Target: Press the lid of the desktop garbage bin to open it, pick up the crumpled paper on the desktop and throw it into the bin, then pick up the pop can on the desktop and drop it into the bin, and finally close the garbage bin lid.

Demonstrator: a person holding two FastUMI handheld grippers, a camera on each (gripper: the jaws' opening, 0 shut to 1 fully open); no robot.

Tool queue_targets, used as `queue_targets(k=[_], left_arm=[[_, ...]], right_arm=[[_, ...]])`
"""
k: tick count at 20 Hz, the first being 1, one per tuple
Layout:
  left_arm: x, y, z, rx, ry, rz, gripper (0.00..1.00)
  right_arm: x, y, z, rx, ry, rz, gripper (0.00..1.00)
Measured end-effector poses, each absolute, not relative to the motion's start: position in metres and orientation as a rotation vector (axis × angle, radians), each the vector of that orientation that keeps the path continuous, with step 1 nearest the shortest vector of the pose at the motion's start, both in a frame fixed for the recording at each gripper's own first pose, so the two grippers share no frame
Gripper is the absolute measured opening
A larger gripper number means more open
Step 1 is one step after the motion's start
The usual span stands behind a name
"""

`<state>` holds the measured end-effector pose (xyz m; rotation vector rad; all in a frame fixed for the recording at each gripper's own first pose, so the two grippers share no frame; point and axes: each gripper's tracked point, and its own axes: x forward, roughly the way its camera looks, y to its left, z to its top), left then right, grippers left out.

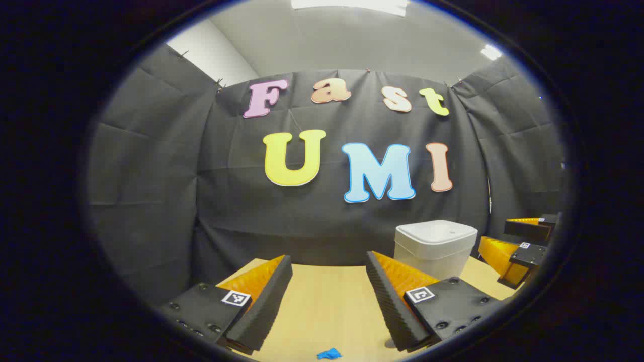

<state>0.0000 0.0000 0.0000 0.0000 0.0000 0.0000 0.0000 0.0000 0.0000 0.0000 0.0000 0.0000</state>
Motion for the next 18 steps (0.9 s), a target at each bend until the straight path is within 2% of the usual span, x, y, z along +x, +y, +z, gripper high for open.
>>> queue_targets(k=[6,7,8,15,17,18], left_arm=[[0.012,-0.004,0.0,0.02,-0.008,-0.022,1.0],[0.014,-0.004,-0.001,0.022,-0.005,-0.024,0.96],[0.016,-0.005,-0.002,0.022,-0.003,-0.026,1.0],[0.02,-0.008,-0.011,0.014,0.021,-0.029,1.0],[0.022,-0.008,-0.012,0.017,0.021,-0.023,1.0],[0.021,-0.006,-0.013,0.017,0.022,-0.021,0.96]], right_arm=[[0.009,-0.001,-0.001,-0.016,0.012,-0.02,0.94],[0.01,-0.002,-0.001,-0.021,0.013,-0.025,0.94],[0.011,-0.001,-0.002,-0.025,0.017,-0.025,0.94],[0.014,-0.003,-0.011,-0.011,0.049,-0.029,0.94],[0.017,-0.005,-0.012,-0.012,0.052,-0.029,0.91],[0.019,-0.005,-0.012,-0.012,0.053,-0.028,0.9]])
